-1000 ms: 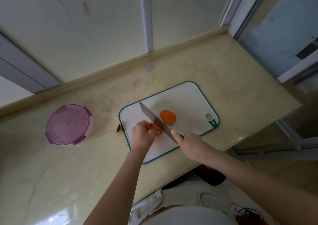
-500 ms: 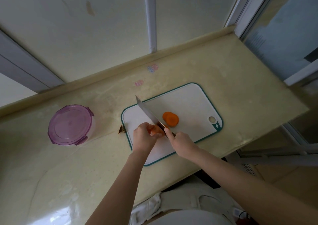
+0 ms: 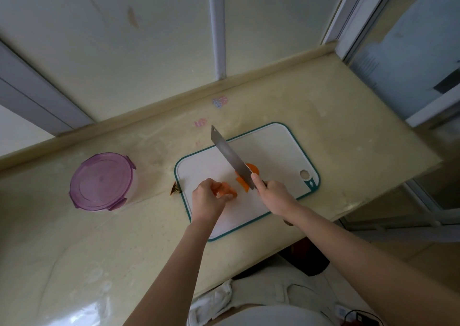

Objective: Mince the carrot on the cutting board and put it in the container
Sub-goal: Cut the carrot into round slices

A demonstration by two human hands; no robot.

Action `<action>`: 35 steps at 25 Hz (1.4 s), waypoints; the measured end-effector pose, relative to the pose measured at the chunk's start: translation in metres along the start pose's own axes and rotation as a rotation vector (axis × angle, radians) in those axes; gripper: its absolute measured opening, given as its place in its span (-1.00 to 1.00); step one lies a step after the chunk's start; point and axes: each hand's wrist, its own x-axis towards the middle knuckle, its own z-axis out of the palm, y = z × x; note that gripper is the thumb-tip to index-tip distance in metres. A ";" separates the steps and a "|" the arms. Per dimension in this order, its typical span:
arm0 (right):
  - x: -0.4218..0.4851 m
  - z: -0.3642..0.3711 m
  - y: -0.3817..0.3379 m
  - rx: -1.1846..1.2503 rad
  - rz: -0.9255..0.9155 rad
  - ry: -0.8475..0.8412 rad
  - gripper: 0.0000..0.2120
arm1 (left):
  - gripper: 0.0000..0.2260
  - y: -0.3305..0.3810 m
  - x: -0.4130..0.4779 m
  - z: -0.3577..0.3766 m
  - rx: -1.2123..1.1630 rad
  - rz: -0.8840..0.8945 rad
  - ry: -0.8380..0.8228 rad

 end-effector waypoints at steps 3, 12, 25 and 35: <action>-0.010 -0.002 -0.006 0.043 -0.012 0.010 -0.43 | -0.71 0.000 -0.002 0.000 -0.003 0.021 0.003; -0.047 0.002 -0.005 0.049 -0.017 -0.027 -0.44 | -0.74 0.000 -0.005 -0.002 0.009 0.055 0.014; -0.057 0.008 -0.011 -0.026 -0.024 -0.005 -0.43 | -0.76 0.000 -0.002 -0.001 0.030 0.050 0.006; -0.046 0.010 -0.037 -0.153 0.083 -0.036 -0.43 | -0.73 -0.002 -0.002 0.000 0.104 0.111 0.020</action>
